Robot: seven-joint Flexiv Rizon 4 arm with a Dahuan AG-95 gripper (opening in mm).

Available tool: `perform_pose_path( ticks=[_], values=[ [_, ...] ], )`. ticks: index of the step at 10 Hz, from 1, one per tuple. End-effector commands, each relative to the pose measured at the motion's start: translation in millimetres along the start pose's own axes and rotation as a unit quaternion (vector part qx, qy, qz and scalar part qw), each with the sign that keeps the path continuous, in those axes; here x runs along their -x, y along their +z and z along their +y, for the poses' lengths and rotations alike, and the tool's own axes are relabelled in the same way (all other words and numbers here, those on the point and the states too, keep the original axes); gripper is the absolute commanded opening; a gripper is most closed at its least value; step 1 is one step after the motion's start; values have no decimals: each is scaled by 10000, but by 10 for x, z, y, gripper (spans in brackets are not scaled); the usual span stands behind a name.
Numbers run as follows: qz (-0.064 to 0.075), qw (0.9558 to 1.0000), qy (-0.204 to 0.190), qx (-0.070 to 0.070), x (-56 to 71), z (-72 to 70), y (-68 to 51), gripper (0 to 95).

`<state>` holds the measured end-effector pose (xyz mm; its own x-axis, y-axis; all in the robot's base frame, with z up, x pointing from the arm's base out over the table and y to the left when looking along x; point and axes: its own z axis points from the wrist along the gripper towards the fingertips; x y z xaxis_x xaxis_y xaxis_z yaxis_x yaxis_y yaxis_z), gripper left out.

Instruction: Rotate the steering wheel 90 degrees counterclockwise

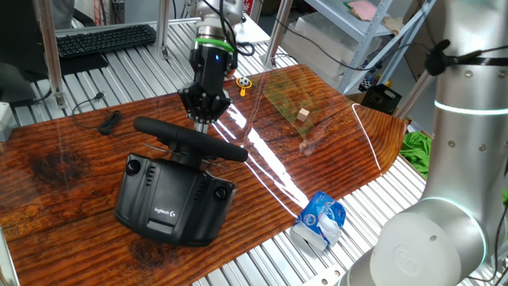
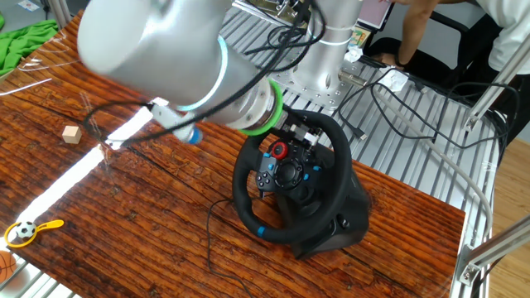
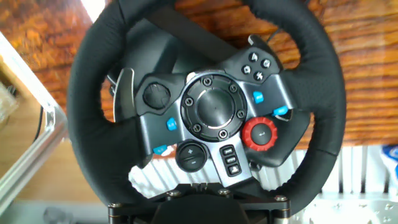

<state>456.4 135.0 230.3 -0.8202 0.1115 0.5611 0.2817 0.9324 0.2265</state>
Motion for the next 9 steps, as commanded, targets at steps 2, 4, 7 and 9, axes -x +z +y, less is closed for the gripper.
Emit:
perform_pose_path(
  ticks=[2, 4, 7, 9],
  values=[
    [-1141, 9922, -54, -507, 76, 3, -197, 0],
    [-1554, 9856, -153, -646, 135, -40, -278, 0],
    [-1972, 9752, -606, -798, 223, -259, -286, 0],
    [-2006, 9708, -830, -1017, 273, -324, -358, 0]
  ],
)
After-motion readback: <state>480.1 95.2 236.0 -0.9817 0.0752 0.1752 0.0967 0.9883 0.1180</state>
